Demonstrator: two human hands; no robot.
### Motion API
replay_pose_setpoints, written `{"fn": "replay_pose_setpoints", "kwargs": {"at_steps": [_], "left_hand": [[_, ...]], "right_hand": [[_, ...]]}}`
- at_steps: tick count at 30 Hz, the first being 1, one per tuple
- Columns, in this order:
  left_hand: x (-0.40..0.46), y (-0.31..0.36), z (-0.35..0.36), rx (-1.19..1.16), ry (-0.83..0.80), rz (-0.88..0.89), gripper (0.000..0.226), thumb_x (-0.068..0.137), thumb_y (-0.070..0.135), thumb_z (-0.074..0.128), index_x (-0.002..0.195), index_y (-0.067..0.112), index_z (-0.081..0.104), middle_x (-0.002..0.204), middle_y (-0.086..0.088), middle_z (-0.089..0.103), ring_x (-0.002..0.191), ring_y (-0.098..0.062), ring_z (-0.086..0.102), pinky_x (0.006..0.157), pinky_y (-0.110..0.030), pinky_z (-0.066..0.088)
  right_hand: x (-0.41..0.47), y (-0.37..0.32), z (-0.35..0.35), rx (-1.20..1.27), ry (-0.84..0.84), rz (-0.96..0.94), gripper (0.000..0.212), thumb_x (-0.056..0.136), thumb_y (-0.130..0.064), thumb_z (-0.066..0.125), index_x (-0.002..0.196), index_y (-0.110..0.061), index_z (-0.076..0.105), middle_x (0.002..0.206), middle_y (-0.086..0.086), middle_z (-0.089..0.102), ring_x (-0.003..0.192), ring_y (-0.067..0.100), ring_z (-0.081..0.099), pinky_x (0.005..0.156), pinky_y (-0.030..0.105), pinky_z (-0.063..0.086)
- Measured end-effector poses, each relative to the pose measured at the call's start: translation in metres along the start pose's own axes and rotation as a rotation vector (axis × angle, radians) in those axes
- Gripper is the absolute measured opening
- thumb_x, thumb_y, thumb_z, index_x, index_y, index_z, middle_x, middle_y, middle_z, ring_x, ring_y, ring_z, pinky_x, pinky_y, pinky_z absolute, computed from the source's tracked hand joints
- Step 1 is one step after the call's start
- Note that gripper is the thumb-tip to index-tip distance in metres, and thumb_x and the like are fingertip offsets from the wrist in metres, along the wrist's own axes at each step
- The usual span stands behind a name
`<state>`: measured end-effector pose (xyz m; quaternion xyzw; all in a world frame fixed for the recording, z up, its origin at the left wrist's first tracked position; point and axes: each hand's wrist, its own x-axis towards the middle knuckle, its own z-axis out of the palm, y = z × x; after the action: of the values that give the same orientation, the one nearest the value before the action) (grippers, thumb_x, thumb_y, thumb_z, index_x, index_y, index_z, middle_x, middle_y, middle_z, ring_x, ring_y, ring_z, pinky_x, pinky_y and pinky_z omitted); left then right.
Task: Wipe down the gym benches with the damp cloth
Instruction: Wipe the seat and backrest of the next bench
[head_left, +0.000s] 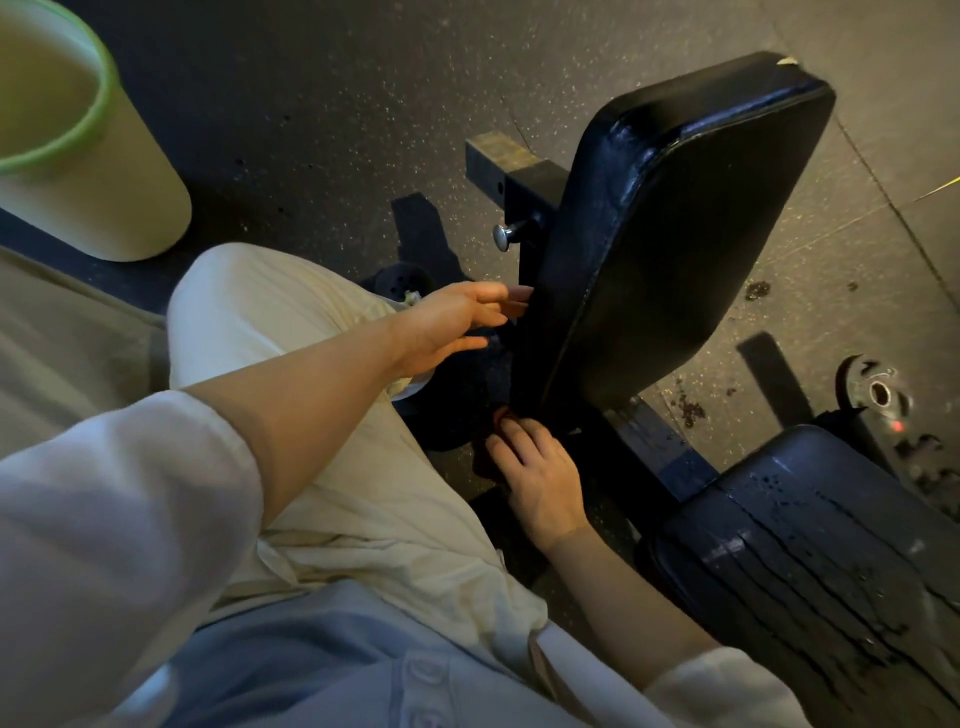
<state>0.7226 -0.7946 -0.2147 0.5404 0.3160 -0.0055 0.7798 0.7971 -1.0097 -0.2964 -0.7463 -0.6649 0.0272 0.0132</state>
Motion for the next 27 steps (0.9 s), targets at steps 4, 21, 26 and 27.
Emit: {"fn": "replay_pose_setpoints", "kwargs": {"at_steps": [4,21,26,27], "left_hand": [[0.003,0.001,-0.002,-0.007,0.02,0.007,0.041,0.099,0.004,0.037,0.124,0.03,0.057,0.132,0.01,0.057,0.13,-0.009,0.045,0.109,-0.038,0.034],[0.002,-0.001,-0.005,-0.043,-0.039,-0.022,0.042,0.098,0.004,0.037,0.117,0.034,0.058,0.128,0.012,0.059,0.126,-0.007,0.049,0.111,-0.041,0.035],[0.007,-0.001,-0.004,-0.071,-0.014,-0.031,0.042,0.097,0.002,0.038,0.114,0.033,0.061,0.124,0.011,0.061,0.122,-0.007,0.051,0.111,-0.043,0.035],[0.007,-0.002,-0.004,-0.074,-0.017,-0.032,0.042,0.097,0.002,0.038,0.115,0.032,0.061,0.126,0.01,0.061,0.123,-0.007,0.051,0.111,-0.043,0.035]], "right_hand": [[0.01,0.001,-0.027,0.071,0.399,-0.109,0.015,0.091,-0.007,0.062,0.106,-0.006,0.062,0.119,0.021,0.063,0.117,0.036,0.052,0.098,0.042,0.048],[-0.014,-0.003,0.007,-0.115,-0.283,0.01,0.045,0.063,-0.014,0.086,0.106,-0.011,0.07,0.106,0.009,0.07,0.11,0.028,0.062,0.101,0.04,0.045],[0.001,-0.004,-0.005,-0.064,0.055,-0.113,0.02,0.087,-0.01,0.061,0.107,-0.009,0.063,0.123,0.014,0.064,0.122,0.03,0.055,0.109,0.041,0.033],[0.01,-0.004,-0.011,-0.099,0.079,-0.109,0.022,0.088,-0.011,0.057,0.108,-0.009,0.063,0.126,0.015,0.062,0.124,0.031,0.053,0.112,0.041,0.029]]}}
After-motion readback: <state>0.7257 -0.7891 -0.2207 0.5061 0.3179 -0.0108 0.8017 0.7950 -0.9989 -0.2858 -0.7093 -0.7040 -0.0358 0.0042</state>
